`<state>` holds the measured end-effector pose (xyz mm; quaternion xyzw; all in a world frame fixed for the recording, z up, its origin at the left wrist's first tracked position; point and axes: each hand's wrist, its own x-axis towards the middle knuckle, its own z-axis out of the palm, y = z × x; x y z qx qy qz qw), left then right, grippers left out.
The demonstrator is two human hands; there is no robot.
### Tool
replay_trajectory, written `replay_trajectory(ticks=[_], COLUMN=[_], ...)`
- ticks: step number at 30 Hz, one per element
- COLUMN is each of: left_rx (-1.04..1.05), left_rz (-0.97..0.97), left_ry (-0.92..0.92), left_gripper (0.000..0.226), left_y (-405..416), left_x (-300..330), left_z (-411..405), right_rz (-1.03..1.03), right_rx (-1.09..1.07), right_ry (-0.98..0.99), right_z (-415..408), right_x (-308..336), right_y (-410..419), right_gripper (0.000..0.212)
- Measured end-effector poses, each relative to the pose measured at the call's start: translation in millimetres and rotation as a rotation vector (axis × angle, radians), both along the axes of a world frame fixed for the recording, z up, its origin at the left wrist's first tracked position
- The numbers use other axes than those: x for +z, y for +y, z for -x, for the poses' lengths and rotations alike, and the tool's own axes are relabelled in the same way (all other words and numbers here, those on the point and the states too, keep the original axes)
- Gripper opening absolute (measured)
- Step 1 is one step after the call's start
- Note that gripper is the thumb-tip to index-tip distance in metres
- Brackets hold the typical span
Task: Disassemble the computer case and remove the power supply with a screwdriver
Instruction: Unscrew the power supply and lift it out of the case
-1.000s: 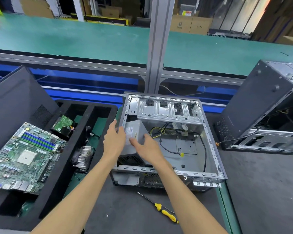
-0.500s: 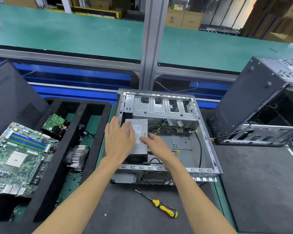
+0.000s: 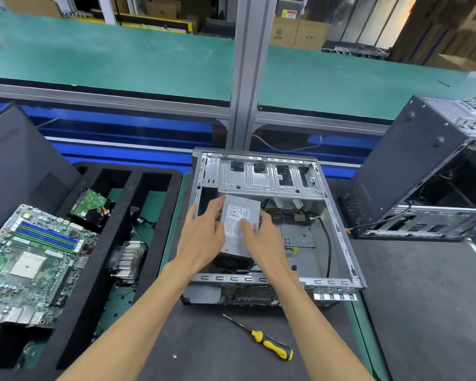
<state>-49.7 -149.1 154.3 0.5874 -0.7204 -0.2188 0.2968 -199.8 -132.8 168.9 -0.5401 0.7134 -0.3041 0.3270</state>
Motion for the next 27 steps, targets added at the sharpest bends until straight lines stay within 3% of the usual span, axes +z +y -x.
replay_trajectory(ticks=[2,5,7,12,17,27], left_rx=[-0.023,-0.066,-0.088,-0.060,-0.074,0.037], left_rz=[-0.020,-0.040,-0.072,-0.109,-0.077,-0.095], left_ry=[0.062,0.082,0.123,0.238,0.258,0.525], left_gripper=[0.058,0.059,0.061,0.058,0.055,0.050], left_y=[1,1,2,6,9,11], left_x=[2,3,6,14,14,19], left_z=[0,-2,-4,-5,-3,-5], right_rz=[-0.068,-0.243,-0.301,-0.280,-0.245,-0.056], right_rx=[0.006,0.001,0.004,-0.063,-0.156,-0.237], right_ry=[0.044,0.094,0.133,0.156,0.107,0.009], right_z=[-4,-13,-15,-17,-10,5], right_x=[5,13,15,12,4,17], right_y=[-4,-13,-17,-22,-20,-6], right_gripper=[0.073,0.126,0.140,0.131,0.106,0.064])
